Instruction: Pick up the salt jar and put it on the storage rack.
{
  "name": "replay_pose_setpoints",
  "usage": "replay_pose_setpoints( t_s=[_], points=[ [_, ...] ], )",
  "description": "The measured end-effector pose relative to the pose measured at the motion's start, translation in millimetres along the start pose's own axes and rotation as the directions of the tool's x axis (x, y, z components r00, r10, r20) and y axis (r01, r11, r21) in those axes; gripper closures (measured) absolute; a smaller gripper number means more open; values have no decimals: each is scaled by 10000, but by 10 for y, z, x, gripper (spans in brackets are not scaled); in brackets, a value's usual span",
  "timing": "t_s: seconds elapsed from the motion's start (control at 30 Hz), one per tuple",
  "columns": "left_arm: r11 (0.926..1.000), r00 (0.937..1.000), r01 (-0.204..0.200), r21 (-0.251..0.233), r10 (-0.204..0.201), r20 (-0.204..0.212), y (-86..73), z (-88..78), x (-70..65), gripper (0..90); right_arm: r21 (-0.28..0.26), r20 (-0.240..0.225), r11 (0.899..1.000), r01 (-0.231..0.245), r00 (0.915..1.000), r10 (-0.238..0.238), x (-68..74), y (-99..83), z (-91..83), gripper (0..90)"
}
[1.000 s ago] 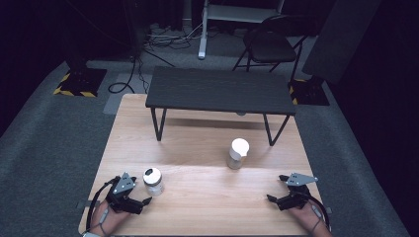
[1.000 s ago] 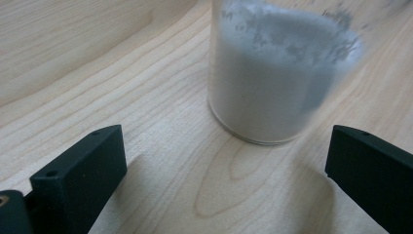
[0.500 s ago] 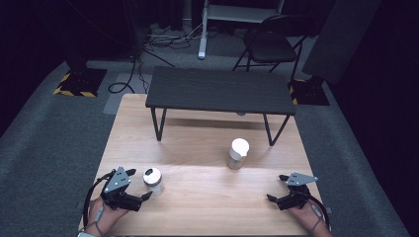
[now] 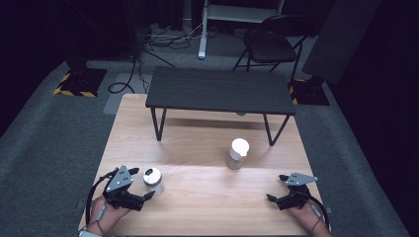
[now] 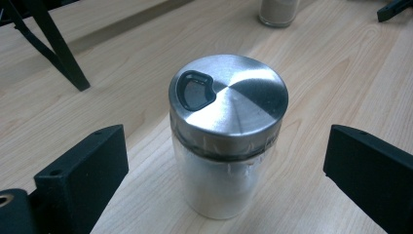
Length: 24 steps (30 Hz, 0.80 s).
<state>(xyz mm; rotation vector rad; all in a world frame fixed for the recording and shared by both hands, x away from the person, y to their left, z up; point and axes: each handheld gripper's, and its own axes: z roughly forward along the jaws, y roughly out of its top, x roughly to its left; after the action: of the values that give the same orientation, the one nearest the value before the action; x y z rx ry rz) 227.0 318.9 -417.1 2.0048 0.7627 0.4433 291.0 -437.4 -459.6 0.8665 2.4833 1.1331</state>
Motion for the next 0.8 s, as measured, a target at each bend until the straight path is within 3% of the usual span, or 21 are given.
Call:
replay_pose_setpoints(
  t_s=[0.4,0.8],
  points=[
    [9994,9991,-280,-216,286,313,176,207,30,25,-43,84,10000,-51,10000,51,39,-25,-14,2],
    [9994,9999,-130,328,127,92,74,327,61,64,-44,79,10000,-39,10000,39,48,-32,-22,2]
  ],
)
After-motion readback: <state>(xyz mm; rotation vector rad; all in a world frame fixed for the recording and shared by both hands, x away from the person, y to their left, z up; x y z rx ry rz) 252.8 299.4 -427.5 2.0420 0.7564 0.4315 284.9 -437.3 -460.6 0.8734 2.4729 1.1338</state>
